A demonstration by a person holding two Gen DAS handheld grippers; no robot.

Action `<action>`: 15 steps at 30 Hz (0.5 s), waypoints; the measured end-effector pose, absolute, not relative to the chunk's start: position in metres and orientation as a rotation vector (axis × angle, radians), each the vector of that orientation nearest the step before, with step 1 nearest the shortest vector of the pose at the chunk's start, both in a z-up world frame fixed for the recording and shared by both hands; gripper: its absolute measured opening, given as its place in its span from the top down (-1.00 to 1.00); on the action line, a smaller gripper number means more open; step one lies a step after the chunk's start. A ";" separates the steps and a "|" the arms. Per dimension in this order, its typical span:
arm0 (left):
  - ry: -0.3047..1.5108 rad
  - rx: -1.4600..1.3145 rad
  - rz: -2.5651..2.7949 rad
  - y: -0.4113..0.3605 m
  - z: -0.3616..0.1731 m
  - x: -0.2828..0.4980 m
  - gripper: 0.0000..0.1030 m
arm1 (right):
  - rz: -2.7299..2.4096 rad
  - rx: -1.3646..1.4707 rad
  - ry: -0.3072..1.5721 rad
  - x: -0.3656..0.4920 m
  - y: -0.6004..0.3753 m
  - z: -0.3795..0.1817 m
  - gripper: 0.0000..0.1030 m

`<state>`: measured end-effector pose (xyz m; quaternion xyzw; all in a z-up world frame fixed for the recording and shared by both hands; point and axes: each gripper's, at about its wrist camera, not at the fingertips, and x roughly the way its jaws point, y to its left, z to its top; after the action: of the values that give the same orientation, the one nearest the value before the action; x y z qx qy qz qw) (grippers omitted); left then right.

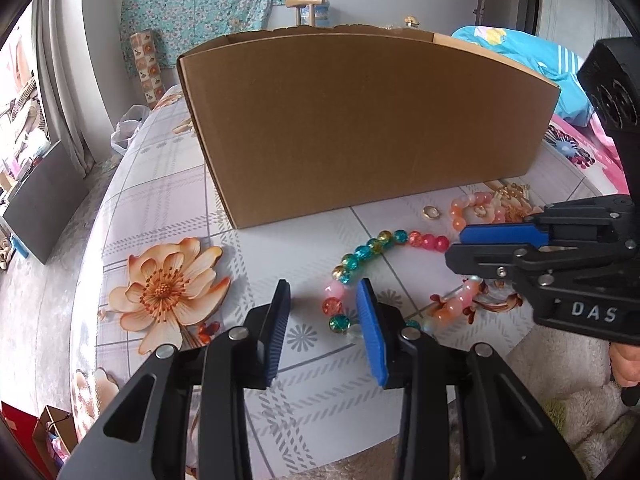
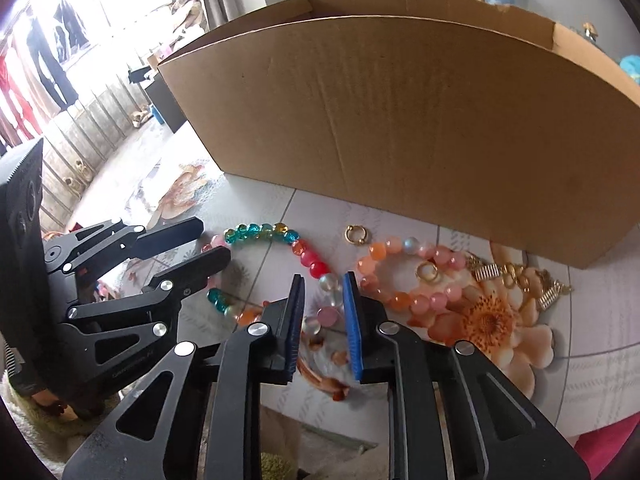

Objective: Organize jewelry
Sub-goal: 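Lower the right gripper onto the colored bead strand and close, then lift the bead strand with the right gripper and drop it into the box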

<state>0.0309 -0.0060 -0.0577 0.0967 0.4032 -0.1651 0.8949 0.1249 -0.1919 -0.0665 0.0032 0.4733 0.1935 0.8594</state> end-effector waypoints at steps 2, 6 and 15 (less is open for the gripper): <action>0.827 0.203 -0.347 -0.008 -0.058 0.031 0.35 | 0.390 -0.016 0.984 0.127 -0.187 -0.067 0.80; 0.812 0.208 -0.368 -0.012 -0.059 0.030 0.55 | 0.385 -0.006 0.977 0.129 -0.184 -0.070 0.86; 0.789 0.201 -0.405 -0.016 -0.051 0.026 0.82 | 0.379 0.075 0.958 0.124 -0.210 -0.054 0.86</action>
<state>0.0264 -0.0164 -0.0512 0.0972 0.3812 -0.1957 0.8983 0.1239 -0.2101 -0.0539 0.0361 0.4579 0.1813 0.8696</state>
